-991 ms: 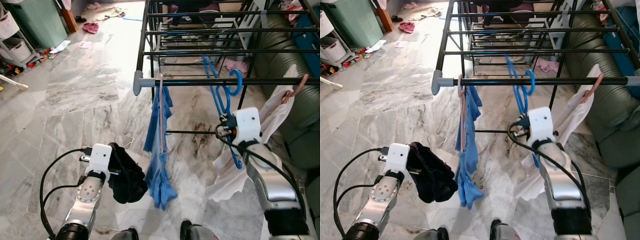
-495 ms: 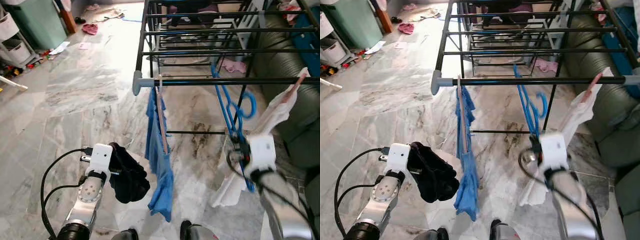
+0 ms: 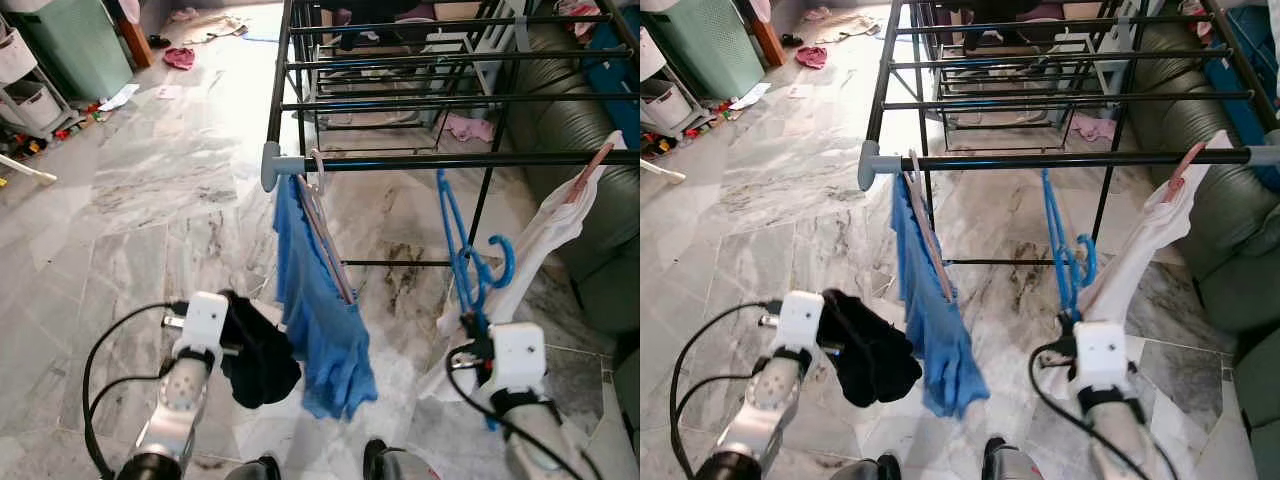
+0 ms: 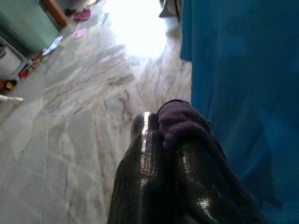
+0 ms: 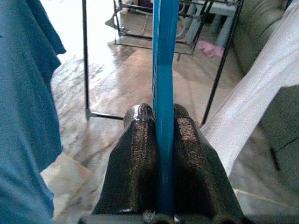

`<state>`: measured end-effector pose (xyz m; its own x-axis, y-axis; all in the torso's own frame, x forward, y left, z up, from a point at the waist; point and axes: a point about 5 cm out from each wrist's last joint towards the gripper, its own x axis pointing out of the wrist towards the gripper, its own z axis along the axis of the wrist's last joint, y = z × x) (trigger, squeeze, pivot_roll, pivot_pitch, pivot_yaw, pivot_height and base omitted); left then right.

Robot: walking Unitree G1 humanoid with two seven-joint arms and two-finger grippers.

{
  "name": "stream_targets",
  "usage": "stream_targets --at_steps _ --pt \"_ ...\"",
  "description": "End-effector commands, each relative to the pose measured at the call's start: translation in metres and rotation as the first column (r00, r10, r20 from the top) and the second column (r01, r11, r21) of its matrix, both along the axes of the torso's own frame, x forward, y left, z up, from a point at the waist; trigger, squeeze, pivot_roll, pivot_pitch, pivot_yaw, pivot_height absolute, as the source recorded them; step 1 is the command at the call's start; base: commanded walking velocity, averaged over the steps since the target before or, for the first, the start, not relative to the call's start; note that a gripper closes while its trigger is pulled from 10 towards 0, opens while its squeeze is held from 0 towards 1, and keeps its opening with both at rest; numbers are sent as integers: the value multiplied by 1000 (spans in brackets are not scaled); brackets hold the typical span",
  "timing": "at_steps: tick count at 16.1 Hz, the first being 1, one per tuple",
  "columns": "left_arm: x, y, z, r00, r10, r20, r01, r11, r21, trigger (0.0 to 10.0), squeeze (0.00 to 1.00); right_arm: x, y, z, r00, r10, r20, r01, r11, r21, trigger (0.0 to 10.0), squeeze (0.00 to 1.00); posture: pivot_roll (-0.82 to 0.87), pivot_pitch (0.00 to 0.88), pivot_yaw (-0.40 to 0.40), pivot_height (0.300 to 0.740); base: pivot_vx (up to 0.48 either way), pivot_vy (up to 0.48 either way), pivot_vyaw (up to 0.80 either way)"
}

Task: Hang hanger

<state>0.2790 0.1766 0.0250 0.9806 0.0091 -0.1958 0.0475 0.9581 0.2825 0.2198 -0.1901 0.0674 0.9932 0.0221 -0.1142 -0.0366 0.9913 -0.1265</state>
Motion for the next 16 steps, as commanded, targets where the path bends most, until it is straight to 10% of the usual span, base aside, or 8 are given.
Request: stream_targets --at_steps 1,16 --pt "-3 4 -2 1000 19 -5 -19 1000 13 10000 0 -3 3 -1 1000 -2 2 2 1000 15 10000 0 -192 186 84 740 0 0 0" --pt "1 6 -2 996 86 0 -86 996 34 10000 0 9 9 -12 998 43 -40 -42 999 19 10000 0 -164 172 75 740 -189 0 0"
